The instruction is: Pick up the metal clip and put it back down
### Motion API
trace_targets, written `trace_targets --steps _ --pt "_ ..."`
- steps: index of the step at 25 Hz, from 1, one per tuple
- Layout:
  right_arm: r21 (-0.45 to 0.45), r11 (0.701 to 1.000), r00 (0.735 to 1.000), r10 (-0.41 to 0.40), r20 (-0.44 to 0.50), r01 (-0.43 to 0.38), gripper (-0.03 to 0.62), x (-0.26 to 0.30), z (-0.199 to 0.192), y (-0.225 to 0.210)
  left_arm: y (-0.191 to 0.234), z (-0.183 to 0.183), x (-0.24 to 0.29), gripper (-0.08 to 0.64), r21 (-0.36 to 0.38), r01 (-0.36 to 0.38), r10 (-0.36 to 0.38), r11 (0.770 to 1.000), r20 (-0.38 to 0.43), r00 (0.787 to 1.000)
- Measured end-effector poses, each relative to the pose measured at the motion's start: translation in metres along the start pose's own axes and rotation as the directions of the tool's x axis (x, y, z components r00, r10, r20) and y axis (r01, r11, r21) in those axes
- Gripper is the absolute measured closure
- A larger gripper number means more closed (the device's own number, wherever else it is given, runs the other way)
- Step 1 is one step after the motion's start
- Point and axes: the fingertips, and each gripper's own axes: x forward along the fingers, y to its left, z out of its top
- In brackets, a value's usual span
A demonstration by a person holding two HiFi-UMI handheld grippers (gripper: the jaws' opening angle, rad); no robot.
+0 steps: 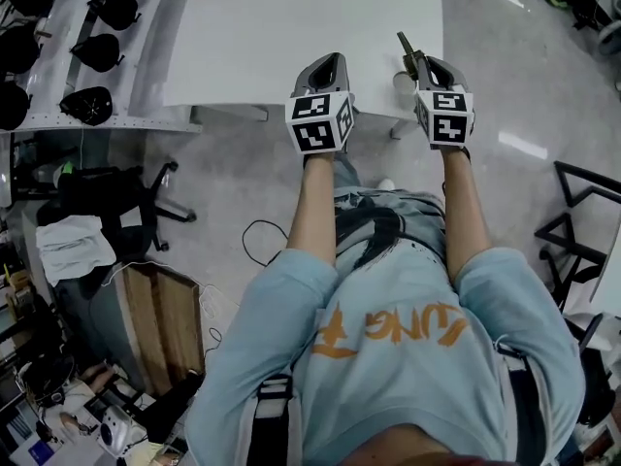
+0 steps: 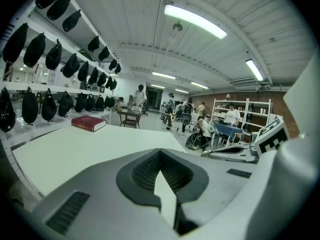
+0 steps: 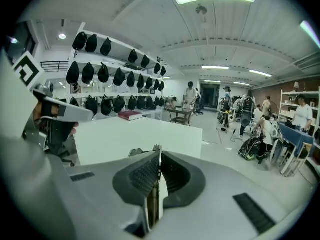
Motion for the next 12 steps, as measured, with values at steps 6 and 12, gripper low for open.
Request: trace_targets --steps 6,12 --pt "0.022 0.997 0.995 0.072 0.067 -0.074 0.560 0.013 0.030 0.020 0.028 0.020 -0.013 0.538 -0.025 -0.062 0.063 0.998 0.060 0.996" --pt "0.047 0.987 0.983 0.146 0.114 -0.152 0.560 0.038 0.061 0.045 0.072 0.030 -0.017 0.538 -0.081 -0.116 0.123 0.990 0.093 0.988"
